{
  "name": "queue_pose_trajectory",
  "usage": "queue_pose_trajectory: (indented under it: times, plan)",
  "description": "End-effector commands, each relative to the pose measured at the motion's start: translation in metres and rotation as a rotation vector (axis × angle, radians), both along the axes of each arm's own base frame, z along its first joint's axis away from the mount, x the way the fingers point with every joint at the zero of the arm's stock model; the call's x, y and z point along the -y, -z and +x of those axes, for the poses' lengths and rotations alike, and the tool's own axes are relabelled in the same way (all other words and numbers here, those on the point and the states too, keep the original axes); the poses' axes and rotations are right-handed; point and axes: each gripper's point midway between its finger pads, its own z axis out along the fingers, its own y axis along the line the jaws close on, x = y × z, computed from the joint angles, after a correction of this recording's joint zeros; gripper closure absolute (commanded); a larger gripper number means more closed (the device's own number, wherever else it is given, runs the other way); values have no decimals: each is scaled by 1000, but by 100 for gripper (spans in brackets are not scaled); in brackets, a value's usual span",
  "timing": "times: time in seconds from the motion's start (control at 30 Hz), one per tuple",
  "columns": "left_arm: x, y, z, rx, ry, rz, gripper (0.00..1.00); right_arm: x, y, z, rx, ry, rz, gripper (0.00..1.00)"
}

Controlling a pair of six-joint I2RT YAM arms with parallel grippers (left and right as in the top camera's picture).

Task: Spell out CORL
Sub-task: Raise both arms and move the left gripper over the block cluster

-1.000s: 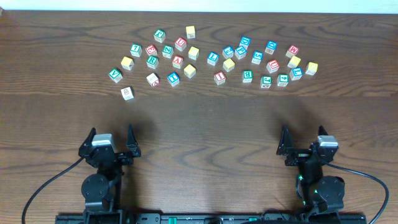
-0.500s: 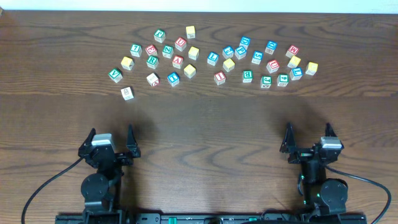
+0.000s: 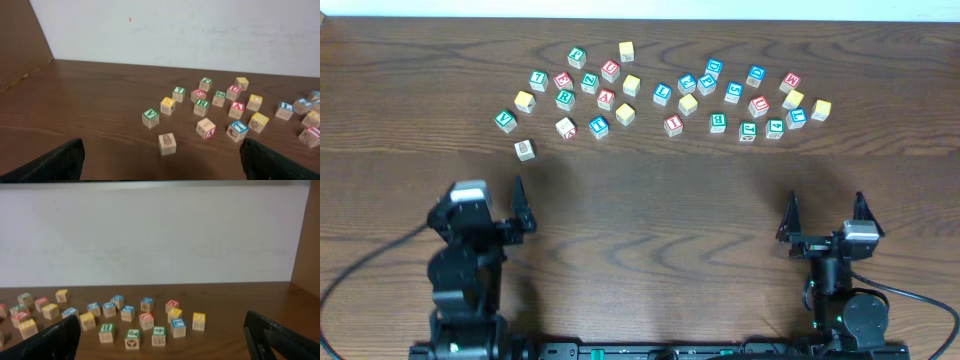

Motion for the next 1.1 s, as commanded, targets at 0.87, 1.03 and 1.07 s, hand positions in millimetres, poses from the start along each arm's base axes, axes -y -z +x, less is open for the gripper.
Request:
queue_pose_trajectory:
  times: [0.87,1.03,1.07]
  plan:
    - [18,-88,119,-510,140,-68,2,-25,-96,114,-453,-69,-59,1]
    - [26,-90,133,-575,182,-99,2,-39,-100,139,-559,-143,-16,1]
    - [26,-90,135,-588,181,-101,2,-42,-100,143,-582,-172,-5,1]
